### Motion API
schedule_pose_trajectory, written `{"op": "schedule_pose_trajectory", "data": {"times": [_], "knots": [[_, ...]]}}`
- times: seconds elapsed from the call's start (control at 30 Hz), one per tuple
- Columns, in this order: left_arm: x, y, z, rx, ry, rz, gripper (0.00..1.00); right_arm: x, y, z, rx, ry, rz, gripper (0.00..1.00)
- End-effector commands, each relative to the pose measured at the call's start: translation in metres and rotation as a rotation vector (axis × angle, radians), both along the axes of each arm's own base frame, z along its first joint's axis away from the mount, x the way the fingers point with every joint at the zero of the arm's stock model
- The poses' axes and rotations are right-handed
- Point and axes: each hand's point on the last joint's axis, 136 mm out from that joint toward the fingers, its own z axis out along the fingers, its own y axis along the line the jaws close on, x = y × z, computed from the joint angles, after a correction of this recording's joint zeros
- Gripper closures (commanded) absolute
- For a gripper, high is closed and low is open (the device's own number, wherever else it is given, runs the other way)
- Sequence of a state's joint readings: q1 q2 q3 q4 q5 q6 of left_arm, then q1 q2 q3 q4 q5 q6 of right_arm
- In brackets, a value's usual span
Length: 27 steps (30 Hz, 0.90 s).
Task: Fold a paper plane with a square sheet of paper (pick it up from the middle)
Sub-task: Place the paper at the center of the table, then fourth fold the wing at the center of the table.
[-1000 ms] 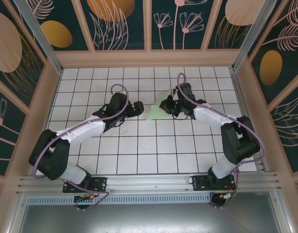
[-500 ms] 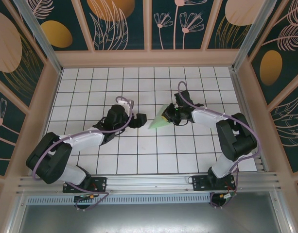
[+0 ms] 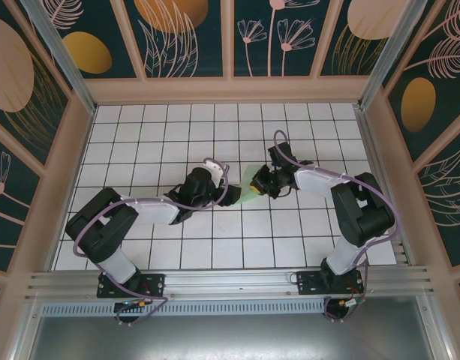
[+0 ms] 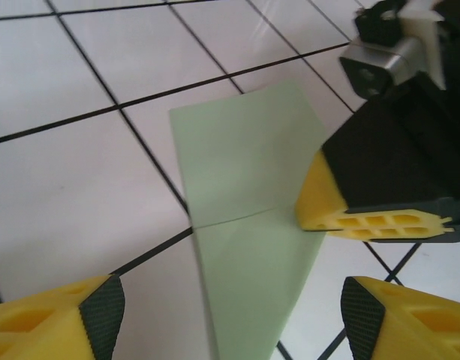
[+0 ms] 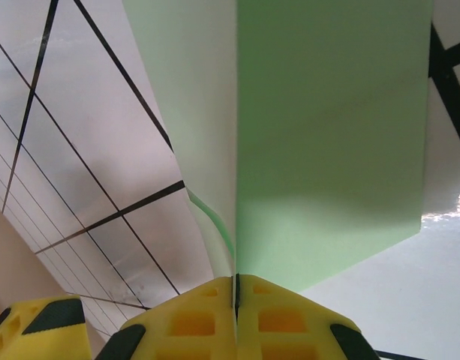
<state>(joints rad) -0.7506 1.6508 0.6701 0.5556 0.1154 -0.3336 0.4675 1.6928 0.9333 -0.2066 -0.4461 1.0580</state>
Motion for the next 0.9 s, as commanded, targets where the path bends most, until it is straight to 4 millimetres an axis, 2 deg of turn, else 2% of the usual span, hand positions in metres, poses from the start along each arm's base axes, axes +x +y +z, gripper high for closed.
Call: {"op": "schedule_pose_trajectory", "data": {"times": [0.0,0.17,0.33,0.53,0.87], "knots": [[0.004,-0.014,0.011,0.003,-0.112,-0.059,0.23,-0.007,0.001,-0.004,0.012,0.066,-0.006,0.98],[0.003,-0.027,-0.013,0.083,-0.111,-0.127,0.27,-0.008,0.004,-0.002,0.034,0.079,0.005,0.98],[-0.006,-0.039,-0.026,0.093,-0.110,-0.202,0.31,-0.009,0.005,-0.001,0.041,0.088,0.009,0.98],[-0.016,-0.044,-0.033,0.085,-0.111,-0.259,0.33,-0.009,0.003,-0.002,0.044,0.095,0.006,0.98],[-0.012,-0.041,-0.044,0.144,-0.137,-0.259,0.42,-0.010,0.007,0.002,0.072,0.106,0.012,0.96]]}}
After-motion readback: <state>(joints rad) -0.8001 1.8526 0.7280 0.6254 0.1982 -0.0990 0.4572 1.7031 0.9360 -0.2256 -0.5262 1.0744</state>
